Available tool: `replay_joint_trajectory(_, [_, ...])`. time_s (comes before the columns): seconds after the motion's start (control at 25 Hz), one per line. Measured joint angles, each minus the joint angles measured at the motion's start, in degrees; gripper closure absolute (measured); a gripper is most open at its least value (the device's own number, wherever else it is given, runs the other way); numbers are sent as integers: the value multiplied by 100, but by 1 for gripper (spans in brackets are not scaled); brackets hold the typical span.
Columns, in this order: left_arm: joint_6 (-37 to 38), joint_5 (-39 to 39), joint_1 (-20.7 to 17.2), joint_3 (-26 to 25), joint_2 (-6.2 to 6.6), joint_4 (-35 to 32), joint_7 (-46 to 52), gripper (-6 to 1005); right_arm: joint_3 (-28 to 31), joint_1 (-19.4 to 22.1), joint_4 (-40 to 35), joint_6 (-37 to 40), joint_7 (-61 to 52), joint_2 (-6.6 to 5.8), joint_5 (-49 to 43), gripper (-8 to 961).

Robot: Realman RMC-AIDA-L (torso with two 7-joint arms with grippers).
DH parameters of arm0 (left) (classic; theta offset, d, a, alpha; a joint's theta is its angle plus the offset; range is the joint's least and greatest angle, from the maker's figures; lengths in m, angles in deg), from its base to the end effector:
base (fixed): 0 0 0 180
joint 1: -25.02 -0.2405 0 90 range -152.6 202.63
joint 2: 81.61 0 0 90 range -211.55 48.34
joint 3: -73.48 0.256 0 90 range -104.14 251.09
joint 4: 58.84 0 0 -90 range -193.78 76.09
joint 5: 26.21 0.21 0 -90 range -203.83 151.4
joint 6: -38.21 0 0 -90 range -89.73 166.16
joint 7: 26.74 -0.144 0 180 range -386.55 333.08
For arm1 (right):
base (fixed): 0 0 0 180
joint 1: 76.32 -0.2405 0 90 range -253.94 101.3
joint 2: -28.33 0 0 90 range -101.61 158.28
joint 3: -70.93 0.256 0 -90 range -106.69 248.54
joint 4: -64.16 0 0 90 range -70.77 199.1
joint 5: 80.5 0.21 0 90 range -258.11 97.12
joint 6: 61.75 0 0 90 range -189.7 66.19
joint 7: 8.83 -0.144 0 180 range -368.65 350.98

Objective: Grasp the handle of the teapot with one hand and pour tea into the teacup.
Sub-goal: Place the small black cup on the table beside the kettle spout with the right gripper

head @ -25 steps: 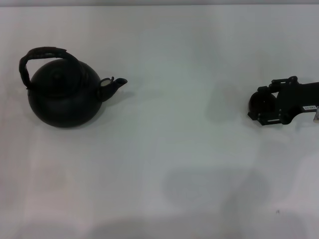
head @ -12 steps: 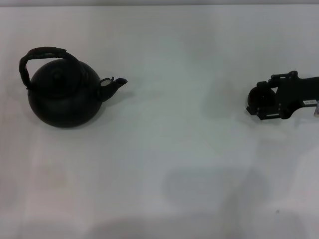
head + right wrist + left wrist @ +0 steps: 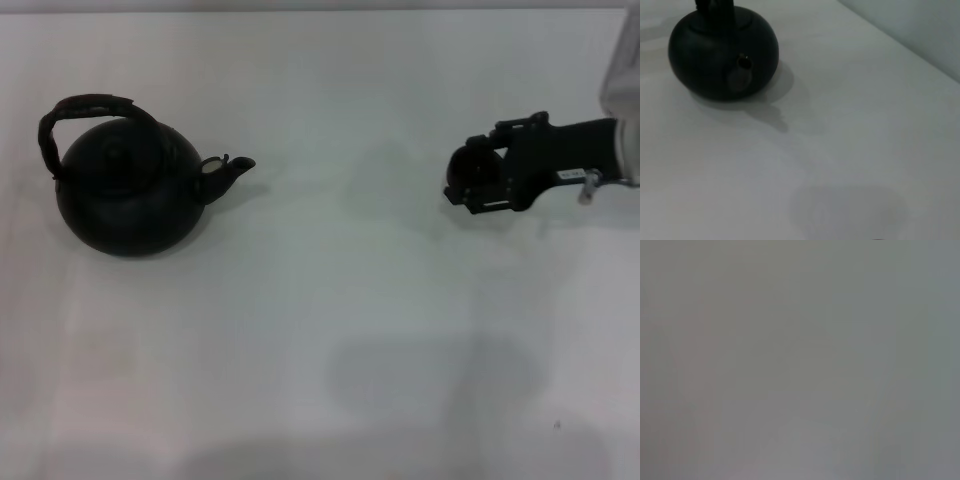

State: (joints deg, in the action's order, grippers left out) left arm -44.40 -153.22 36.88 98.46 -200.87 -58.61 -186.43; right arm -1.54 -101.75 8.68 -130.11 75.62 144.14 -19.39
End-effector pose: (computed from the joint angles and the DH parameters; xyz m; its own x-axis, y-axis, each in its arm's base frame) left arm -0.3992 0.2261 0.0288 0.6265 -0.0833 0.7749 0.7793 0.0813 -0.6213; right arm 0.2611 0.3535 -0.0108 0.9487 -0.3088 -0.0673 -0.3127 -0.8862 -0.3419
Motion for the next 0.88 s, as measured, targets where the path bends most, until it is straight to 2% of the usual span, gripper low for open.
replay_joint_trajectory(0.2, [6,0,2,7,-1,4,0,259,-715,-58,-133,514,-271,3,128,202])
replay_joint_trajectory(0.4, [9,0,17,7,-1,4,0,259,-1185,-178,-116,721,-405,4,207,198])
replay_joint_trajectory(0.88, [9,0,89,7,15,4,0,258,-1752,-185,-78,1036,-569,4,245,188])
